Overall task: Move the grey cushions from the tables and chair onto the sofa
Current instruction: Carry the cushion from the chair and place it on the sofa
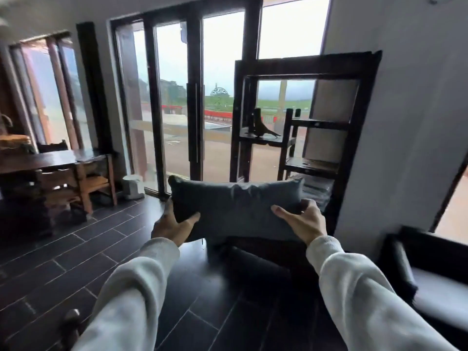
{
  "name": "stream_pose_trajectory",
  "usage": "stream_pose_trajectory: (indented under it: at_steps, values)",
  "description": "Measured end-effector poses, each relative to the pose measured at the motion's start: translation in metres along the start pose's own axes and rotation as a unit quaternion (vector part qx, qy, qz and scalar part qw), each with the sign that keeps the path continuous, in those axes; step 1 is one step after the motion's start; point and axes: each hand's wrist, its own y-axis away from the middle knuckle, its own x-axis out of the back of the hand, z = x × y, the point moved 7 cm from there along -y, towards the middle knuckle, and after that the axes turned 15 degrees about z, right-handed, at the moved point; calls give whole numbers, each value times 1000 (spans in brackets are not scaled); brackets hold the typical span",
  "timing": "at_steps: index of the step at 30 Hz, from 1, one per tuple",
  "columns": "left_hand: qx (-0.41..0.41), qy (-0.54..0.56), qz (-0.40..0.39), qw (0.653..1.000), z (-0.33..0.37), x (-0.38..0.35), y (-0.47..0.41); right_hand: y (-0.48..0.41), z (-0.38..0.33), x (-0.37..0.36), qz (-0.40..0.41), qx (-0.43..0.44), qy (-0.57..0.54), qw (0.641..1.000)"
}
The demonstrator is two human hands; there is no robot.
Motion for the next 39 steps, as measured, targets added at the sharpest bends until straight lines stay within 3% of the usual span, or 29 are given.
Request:
stream_pose_trajectory:
  at_steps: [7, 17, 26, 39]
  values:
    - [-59, 26, -105, 992, 102, -190, 136, -85, 107, 233, 103, -23, 63, 992]
    - [-129, 64, -233, 962, 222, -407, 286, -157, 226, 467, 238, -73, 105, 963]
    - [-163, 78, -353, 918, 310, -622, 375, -236, 336, 599, 331, -138, 144, 922]
    - [-172, 92, -468, 862, 406, -911, 443, -392, 444, 707, 380, -194, 162, 890]
